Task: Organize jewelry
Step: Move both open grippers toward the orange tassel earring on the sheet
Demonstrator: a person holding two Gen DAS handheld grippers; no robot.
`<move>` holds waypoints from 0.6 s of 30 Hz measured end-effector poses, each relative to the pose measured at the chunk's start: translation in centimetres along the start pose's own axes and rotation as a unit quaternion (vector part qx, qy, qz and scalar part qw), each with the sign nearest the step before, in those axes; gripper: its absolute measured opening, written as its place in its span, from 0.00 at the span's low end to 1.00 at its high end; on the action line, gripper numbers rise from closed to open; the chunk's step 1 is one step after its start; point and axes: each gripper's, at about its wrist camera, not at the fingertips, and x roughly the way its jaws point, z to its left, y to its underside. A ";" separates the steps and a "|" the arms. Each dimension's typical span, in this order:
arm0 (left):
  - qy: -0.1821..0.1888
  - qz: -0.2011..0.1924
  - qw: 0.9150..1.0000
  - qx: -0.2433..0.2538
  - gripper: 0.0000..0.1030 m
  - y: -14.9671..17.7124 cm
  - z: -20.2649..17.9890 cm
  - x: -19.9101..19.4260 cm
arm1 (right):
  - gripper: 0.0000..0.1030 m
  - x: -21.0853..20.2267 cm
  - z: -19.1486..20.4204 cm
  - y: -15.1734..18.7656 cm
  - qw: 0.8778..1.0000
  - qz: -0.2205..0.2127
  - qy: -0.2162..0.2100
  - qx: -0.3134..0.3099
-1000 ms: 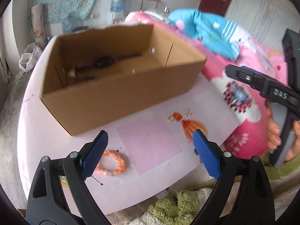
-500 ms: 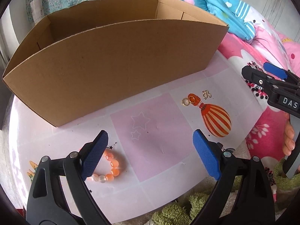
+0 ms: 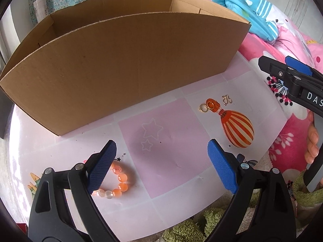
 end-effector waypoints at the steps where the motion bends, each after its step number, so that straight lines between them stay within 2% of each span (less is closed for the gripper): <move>1: -0.001 -0.001 1.000 0.000 0.86 0.0 0.0 0.0 | 0.93 -0.1 0.1 0.0 1.000 -0.001 -0.002 0.000; 11: 0.008 -0.017 1.000 -0.012 0.86 -0.2 0.0 -0.1 | 0.93 -0.6 0.0 -0.1 1.000 -0.014 -0.018 0.005; 18: 0.011 -0.072 0.997 -0.011 0.88 -0.5 -0.4 -1.6 | 0.93 -0.7 -0.8 0.1 0.999 -0.014 -0.034 0.025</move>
